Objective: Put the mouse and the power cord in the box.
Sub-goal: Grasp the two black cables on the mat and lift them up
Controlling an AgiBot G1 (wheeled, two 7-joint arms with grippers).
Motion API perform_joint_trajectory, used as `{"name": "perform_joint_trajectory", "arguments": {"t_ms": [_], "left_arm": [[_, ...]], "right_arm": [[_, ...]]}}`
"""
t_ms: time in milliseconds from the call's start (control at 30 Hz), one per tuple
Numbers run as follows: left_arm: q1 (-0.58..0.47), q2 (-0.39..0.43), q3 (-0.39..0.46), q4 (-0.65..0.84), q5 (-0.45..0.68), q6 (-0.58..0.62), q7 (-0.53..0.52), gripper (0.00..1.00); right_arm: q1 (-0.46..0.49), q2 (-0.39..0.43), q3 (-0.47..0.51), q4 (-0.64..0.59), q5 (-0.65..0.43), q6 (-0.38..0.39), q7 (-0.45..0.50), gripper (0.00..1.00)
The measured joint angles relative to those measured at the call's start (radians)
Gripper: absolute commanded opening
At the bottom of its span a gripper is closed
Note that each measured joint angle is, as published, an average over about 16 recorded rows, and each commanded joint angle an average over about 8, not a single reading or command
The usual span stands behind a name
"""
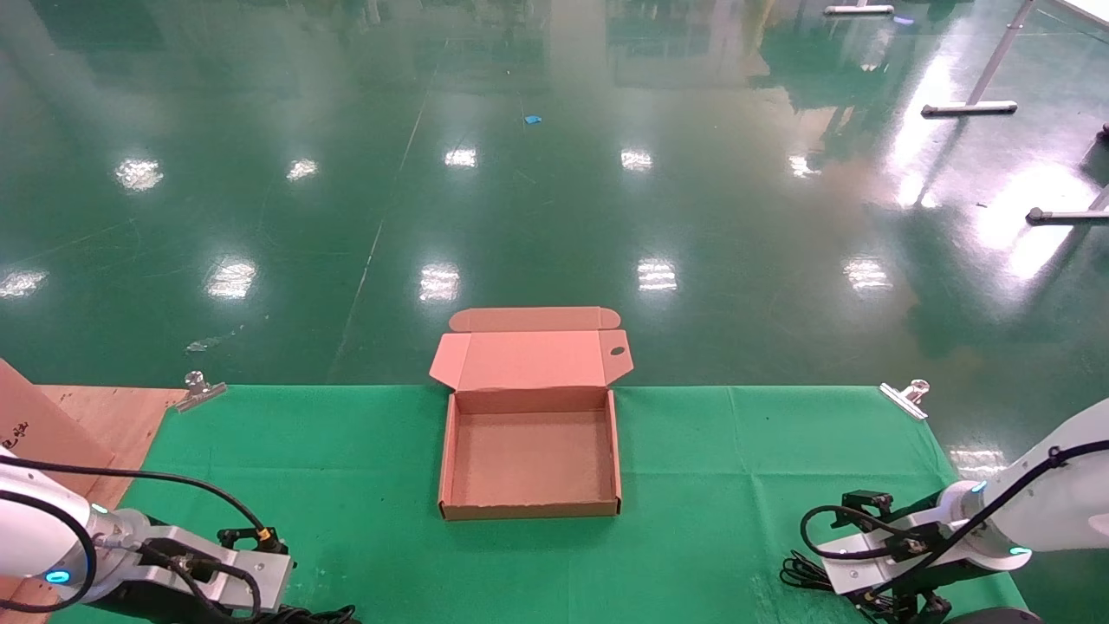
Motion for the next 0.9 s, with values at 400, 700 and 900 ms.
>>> {"name": "perform_joint_trajectory", "arguments": {"t_ms": [400,700,900], "left_arm": [[-0.004,0.038,-0.004,0.119,-0.004,-0.043,0.060,0.88],[-0.014,0.050,-0.008,0.176,-0.011,-0.050,0.098,0.00],[-0.021,0.057,-0.008,0.201,-0.010,-0.053,0.116,0.00]], "right_arm": [[0.020,-0.059,0.021,-0.180,0.036,0.060,-0.107,0.81],[0.035,-0.077,0.029,-0.247,0.049,0.074,-0.152,0.00],[0.047,-0.079,0.032,-0.273,0.054,0.070,-0.176,0.00]]}}
